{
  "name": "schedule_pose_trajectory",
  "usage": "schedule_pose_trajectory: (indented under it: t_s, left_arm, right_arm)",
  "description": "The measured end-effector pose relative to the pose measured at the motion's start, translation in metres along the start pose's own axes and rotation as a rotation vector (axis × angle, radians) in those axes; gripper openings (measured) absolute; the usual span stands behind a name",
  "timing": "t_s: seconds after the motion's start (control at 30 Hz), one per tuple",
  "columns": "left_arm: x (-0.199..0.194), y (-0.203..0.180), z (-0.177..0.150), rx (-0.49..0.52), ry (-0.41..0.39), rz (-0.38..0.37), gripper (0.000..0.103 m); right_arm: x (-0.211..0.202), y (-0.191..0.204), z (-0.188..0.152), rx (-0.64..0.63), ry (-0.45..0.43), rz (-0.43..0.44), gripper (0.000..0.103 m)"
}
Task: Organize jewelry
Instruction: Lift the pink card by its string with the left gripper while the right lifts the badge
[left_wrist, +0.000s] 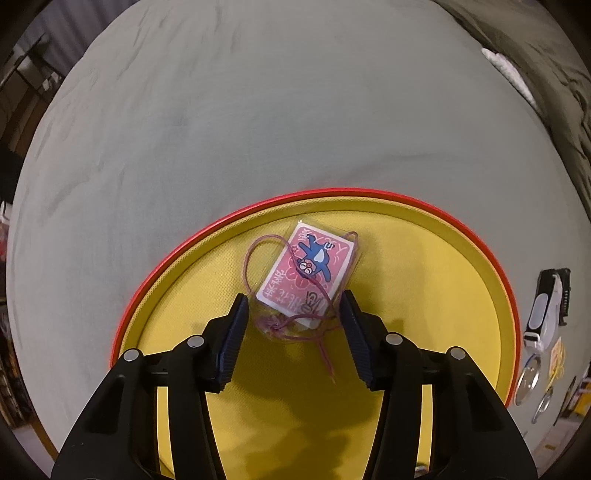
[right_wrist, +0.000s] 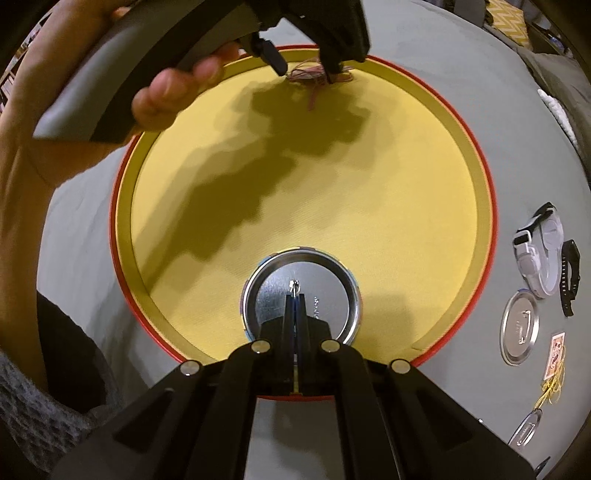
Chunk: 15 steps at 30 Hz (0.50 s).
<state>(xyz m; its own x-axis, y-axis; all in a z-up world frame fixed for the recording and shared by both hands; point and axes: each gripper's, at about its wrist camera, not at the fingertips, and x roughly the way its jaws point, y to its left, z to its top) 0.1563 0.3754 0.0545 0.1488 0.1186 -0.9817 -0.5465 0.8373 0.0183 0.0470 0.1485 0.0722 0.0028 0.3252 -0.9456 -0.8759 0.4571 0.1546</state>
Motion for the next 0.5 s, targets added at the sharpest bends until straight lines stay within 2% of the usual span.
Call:
schedule_pose_trajectory:
  t_s: [0.3, 0.33, 0.5]
  left_arm:
    - [-0.019, 0.001, 0.001, 0.010, -0.054, 0.000, 0.041]
    - [-0.032, 0.003, -0.003, 0.013, -0.060, 0.003, 0.040]
    - [-0.040, 0.006, -0.003, 0.014, -0.074, 0.010, 0.037]
  right_arm:
    - [-0.020, -0.028, -0.001, 0.038, -0.025, 0.006, 0.002]
    - [-0.022, -0.029, -0.002, 0.043, -0.027, 0.009, 0.002]
    - [-0.027, -0.026, -0.007, 0.056, -0.039, 0.012, 0.002]
